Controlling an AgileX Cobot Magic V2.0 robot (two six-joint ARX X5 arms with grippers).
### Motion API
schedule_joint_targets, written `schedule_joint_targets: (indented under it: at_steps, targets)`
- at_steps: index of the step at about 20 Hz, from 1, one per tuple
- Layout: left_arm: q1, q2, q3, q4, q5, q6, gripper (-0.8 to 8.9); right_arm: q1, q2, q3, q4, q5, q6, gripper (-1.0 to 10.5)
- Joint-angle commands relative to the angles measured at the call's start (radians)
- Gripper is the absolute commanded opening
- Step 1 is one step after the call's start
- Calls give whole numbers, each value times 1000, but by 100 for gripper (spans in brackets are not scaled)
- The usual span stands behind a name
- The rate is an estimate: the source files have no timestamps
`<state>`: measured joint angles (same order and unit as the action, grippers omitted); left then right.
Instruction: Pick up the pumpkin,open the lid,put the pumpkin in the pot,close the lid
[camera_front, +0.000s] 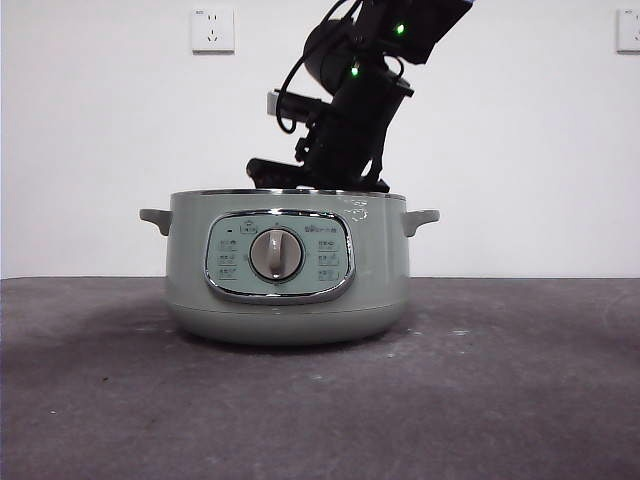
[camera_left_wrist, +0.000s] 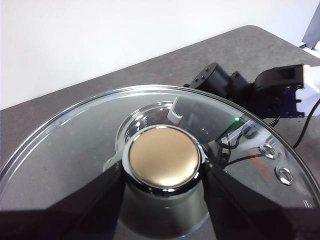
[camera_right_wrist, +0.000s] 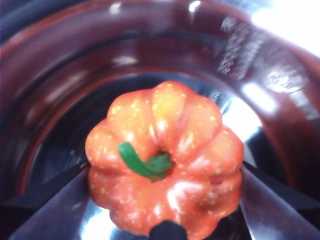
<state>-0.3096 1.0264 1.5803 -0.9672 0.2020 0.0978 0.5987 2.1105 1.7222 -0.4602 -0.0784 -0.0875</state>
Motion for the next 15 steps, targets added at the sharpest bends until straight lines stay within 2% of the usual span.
schedule_joint_targets:
  at_steps: [1,3,4,6,7,12,15]
  targets:
    - [3,-14,16,45,10,8,-9,8,19,0,-21,0,-21,-12]
    - [3,-14,16,45,10,8,-9,20,19,0,-58,-2,-50,7]
    - [3,-14,16,46,10,8,-9,23,19,0,-76,-1,-62,90]
    - [3,-14,16,45,10,8,-9,24,19,0,-98,1,-61,468]
    - [3,-14,16,45,11,8,-8,26,19,0,-98,1,-60,593]
    - [3,-14,16,45,11,8,-9,26,-14,2,-95,3,-35,606]
    - [3,-11,16,54,11,8,-9,26,-113,2,-103,7,-33,604]
